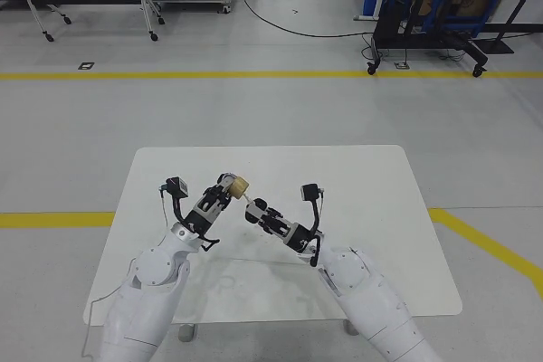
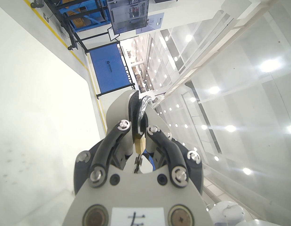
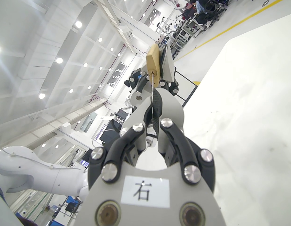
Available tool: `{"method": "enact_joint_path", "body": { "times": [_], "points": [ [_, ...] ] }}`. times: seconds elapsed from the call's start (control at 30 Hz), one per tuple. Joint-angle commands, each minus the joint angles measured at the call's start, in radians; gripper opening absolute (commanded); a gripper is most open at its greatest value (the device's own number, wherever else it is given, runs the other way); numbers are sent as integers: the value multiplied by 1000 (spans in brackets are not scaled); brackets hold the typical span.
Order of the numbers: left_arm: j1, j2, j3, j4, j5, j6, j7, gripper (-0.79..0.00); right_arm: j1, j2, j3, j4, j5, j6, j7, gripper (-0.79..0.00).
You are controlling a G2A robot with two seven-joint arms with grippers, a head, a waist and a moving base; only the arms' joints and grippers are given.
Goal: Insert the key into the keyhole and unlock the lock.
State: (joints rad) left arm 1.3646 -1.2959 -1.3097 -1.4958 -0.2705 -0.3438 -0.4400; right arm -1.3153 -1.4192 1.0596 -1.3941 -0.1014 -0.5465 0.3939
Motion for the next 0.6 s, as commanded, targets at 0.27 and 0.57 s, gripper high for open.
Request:
{"method": "enact_joint_path", "body": {
  "times": [0.27, 0.57],
  "points": [
    [0, 3, 1, -2, 23, -8, -8, -785, 1, 6, -1, -4, -10, 17, 2, -785],
    [1, 5, 0, -2, 54, -27, -6, -785, 6, 10, -4, -7, -9, 27, 16, -785]
  ]
}}
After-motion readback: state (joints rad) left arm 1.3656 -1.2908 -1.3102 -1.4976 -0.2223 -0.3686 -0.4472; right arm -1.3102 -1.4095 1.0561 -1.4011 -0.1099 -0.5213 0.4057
